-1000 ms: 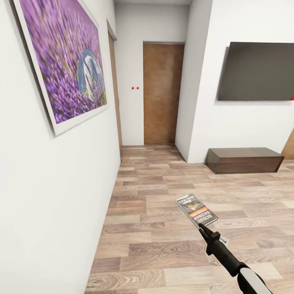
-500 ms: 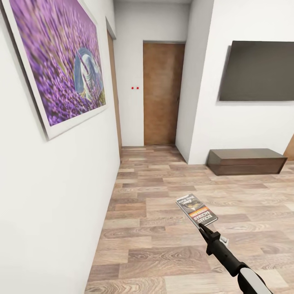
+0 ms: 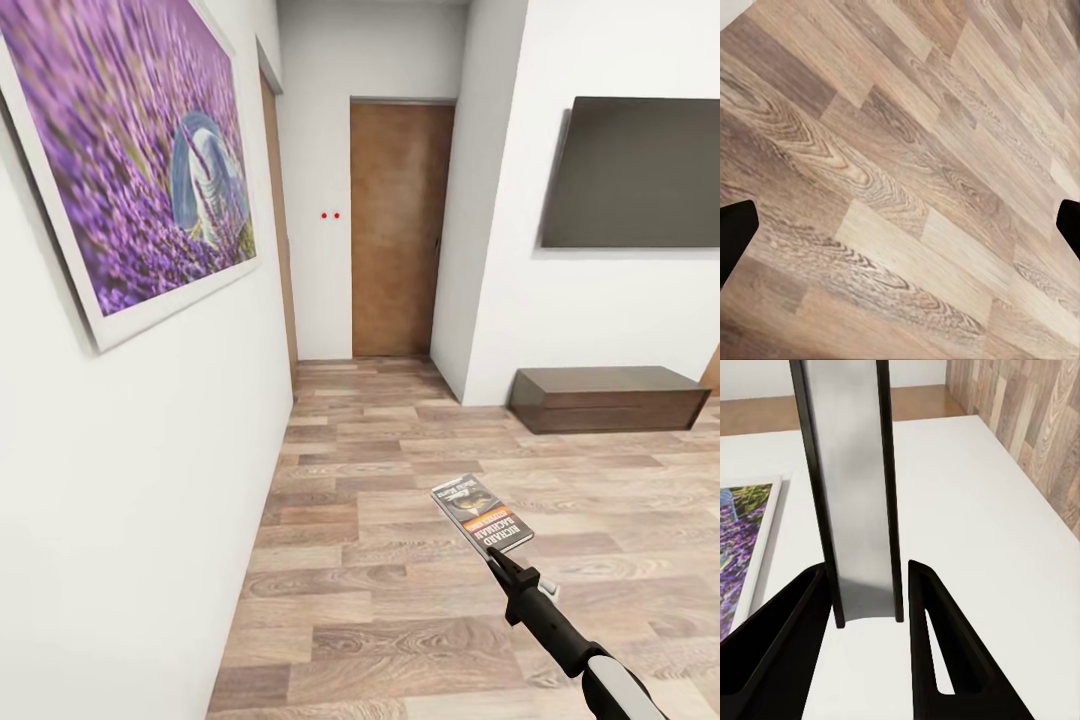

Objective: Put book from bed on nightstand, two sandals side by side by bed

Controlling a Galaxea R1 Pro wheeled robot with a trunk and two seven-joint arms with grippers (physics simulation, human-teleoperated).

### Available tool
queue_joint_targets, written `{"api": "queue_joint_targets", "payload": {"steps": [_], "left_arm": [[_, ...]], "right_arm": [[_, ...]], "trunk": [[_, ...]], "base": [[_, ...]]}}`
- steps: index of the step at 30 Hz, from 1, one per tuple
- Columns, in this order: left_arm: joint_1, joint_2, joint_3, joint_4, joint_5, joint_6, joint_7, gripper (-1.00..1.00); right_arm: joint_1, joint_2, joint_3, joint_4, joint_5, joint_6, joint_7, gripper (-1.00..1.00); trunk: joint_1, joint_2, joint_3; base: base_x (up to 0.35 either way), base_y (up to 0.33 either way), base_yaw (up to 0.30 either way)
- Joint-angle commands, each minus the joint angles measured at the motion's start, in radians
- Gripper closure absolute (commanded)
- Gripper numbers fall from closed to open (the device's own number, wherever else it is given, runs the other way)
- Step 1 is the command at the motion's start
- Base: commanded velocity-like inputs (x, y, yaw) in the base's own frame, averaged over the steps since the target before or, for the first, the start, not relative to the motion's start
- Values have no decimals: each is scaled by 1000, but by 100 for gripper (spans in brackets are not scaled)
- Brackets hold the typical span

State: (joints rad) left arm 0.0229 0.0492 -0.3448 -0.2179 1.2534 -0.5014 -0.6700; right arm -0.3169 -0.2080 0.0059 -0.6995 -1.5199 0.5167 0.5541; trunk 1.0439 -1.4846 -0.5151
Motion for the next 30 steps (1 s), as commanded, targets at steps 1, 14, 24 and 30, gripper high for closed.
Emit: {"api": "queue_joint_targets", "payload": {"steps": [1, 14, 24, 30], "left_arm": [[0, 2, -8, -1, 10, -4, -1, -100], [0, 9, -8, -1, 11, -3, -4, -100], [0, 9, -8, -1, 10, -3, -5, -100], [0, 10, -8, -1, 10, -3, -6, -100]], "right_arm": [[-1, 0, 0, 0, -13, 8, 0, 100], [-1, -1, 0, 0, -13, 8, 0, 100], [-1, -1, 0, 0, -14, 9, 0, 100], [-1, -1, 0, 0, -14, 9, 0, 100]], "trunk": [[0, 0, -1], [0, 0, -1], [0, 0, -1], [0, 0, -1]], "base": [[152, 0, 0], [174, 0, 0], [195, 0, 0], [200, 0, 0]]}}
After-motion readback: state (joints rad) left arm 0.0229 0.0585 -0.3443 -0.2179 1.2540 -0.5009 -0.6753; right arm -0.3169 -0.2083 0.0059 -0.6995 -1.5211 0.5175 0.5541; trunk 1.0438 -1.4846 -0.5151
